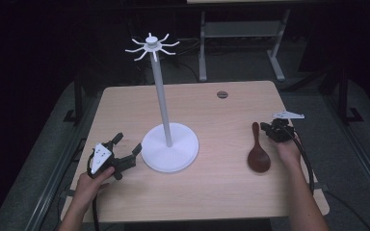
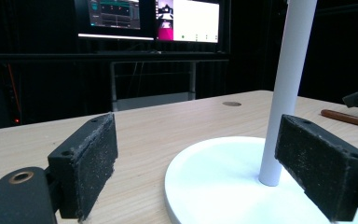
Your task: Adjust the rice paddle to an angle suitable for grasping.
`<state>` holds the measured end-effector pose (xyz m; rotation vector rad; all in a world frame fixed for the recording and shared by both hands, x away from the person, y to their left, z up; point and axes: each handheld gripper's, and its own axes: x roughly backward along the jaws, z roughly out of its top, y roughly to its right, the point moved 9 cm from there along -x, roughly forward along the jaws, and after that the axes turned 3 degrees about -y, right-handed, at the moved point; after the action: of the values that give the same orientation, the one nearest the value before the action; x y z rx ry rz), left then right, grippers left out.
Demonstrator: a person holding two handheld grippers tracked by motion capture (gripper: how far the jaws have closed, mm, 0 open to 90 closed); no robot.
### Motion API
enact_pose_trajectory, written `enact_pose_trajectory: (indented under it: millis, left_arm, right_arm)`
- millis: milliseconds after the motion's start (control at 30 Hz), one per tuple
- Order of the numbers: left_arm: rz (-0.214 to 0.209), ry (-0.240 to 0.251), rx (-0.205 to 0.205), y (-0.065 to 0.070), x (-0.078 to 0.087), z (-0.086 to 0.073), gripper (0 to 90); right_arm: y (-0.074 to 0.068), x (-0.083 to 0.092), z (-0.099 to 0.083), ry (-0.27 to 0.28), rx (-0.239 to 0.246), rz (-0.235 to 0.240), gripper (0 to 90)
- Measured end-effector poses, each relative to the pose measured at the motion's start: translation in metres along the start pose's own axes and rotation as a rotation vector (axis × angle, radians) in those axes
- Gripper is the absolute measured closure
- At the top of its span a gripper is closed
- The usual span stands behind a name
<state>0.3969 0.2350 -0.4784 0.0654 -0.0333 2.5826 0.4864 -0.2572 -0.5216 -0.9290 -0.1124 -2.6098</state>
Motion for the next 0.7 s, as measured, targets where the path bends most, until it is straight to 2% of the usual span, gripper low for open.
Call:
enact_pose_trajectory:
  millis: [500,700]
  left_arm:
    - [-0.001,0.0,0.001,0.0002,0.0,0.0,12.5]
    - [-0.001,-0.001,0.001,0.0002,-0.0001,-0.0001,12.5]
  right_arm:
    - [-0.0016,-0.0093,-0.0107,-0.067,-0.002,0.012,89.9]
    - [-0.004,-0.0098,-0.0106,-0.076,0.011,0.021,89.9]
